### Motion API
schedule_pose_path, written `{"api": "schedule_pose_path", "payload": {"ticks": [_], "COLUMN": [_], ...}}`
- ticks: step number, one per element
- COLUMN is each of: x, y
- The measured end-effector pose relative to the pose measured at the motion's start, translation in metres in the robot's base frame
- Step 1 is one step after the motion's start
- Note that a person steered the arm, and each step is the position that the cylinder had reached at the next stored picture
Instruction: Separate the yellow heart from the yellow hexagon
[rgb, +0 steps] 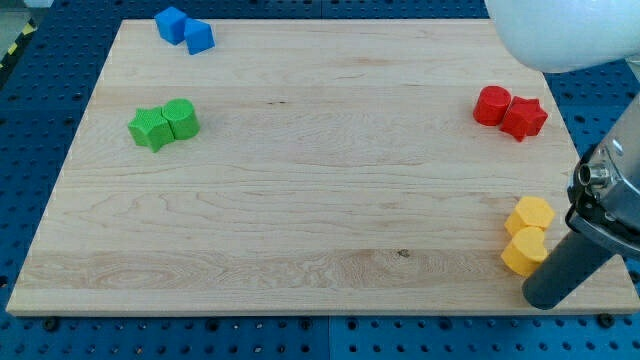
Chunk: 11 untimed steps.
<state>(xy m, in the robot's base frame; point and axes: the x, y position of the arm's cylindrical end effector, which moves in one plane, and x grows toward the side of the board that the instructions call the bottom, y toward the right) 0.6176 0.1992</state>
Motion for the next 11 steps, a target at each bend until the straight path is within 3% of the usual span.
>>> {"api": "schedule_pose_path", "payload": {"ticks": [5,8,11], "x": [-0.007,-0.04,-0.044], "y": [0.009,0.005,-0.028]}}
